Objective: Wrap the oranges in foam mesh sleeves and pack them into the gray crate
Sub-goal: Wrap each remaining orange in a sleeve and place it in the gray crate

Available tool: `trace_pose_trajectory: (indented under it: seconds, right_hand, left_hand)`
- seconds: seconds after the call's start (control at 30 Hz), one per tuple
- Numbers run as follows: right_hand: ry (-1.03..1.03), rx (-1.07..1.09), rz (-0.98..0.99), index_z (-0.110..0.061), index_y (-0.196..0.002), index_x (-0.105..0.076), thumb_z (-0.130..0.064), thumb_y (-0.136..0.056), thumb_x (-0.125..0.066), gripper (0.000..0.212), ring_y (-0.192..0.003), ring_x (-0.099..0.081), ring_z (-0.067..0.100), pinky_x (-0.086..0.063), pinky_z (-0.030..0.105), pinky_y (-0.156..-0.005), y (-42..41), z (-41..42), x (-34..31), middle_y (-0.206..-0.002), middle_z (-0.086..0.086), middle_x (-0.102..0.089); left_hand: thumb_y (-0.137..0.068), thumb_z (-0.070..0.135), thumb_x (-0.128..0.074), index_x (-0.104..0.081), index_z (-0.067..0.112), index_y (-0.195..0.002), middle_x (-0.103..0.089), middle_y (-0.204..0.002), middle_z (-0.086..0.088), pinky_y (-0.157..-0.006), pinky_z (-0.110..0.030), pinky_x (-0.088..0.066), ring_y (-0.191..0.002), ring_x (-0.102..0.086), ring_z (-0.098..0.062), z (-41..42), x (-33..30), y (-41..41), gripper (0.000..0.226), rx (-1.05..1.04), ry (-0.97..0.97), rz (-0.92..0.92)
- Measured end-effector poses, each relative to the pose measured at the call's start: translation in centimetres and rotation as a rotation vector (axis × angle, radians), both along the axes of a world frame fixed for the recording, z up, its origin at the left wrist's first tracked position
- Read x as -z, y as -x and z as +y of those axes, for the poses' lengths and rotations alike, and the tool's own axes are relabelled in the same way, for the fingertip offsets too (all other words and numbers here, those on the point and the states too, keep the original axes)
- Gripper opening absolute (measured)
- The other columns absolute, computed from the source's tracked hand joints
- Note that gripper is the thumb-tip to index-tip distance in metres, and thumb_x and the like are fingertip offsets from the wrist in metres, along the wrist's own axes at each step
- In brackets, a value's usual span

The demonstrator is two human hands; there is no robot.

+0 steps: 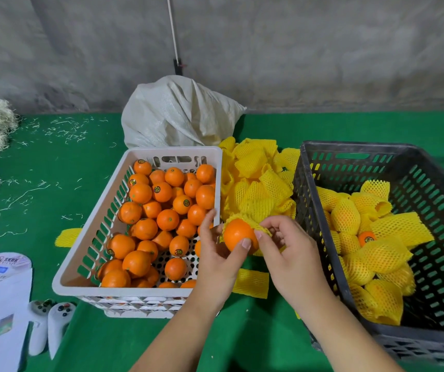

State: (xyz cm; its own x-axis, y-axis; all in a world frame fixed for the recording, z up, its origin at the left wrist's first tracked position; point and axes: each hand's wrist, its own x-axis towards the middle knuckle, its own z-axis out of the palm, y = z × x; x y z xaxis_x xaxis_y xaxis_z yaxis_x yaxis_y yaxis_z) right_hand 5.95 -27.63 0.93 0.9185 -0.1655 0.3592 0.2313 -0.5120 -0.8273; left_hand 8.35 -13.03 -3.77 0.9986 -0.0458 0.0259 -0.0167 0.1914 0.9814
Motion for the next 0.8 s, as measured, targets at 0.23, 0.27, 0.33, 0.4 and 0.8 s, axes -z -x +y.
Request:
trace_pose_trajectory:
  seconds: [0.23,0.27,0.33,0.4,0.8]
  right_hand:
    - [0.135,0.013,-0.147,-0.019,-0.102,-0.066,-0.037,-0.097,-0.059,0.020,-0.091,-0.056,0.009,-0.045,0.018,-0.076,0.1,0.7,-0.6,-0.096,-0.013,-0.058]
    - [0.092,0.026,-0.149,-0.019,-0.102,-0.065,-0.037,-0.097,-0.057,0.021,-0.091,-0.058,0.010,-0.046,0.019,-0.076,0.0,0.6,-0.7,-0.096,-0.012,-0.059]
    - [0.042,0.030,-0.145,-0.019,-0.103,-0.064,-0.033,-0.098,-0.059,0.016,-0.091,-0.059,0.006,-0.046,0.017,-0.075,-0.2,0.5,-0.8,-0.096,-0.013,-0.058]
    - [0.079,0.002,-0.164,-0.019,-0.104,-0.063,-0.030,-0.099,-0.059,0.013,-0.093,-0.057,0.006,-0.045,0.018,-0.076,-0.3,0.6,-0.8,-0.097,-0.014,-0.057]
    - [0.283,-0.057,0.002,-0.022,-0.139,-0.055,-0.030,-0.097,-0.066,0.044,-0.111,-0.057,0.015,-0.057,0.037,-0.085,-0.7,0.7,3.2,-0.125,-0.009,-0.048]
  left_hand:
    - [-0.073,0.070,-0.085,-0.057,0.034,-0.122,-0.069,-0.114,-0.011,-0.083,-0.038,-0.062,-0.095,-0.072,-0.023,-0.2,0.4,-0.4,0.067,0.015,-0.110,-0.005]
    - [-0.074,0.065,-0.088,-0.053,0.031,-0.124,-0.068,-0.113,-0.011,-0.078,-0.035,-0.060,-0.091,-0.071,-0.020,-0.2,0.5,-0.3,0.070,0.044,-0.135,-0.012]
    - [-0.077,0.054,-0.092,-0.046,0.028,-0.128,-0.067,-0.113,-0.004,-0.072,-0.029,-0.057,-0.089,-0.071,-0.014,-0.4,0.7,-0.2,0.074,0.094,-0.176,-0.050]
    - [-0.079,0.052,-0.089,-0.044,0.030,-0.135,-0.066,-0.117,0.010,-0.075,-0.024,-0.057,-0.096,-0.072,-0.010,-0.4,0.9,-0.3,0.076,0.096,-0.219,-0.090]
    - [-0.113,0.034,-0.045,-0.045,0.027,-0.156,-0.060,-0.148,-0.009,-0.114,-0.063,-0.043,-0.138,-0.056,-0.033,0.9,0.5,-1.5,0.043,0.070,0.082,0.035]
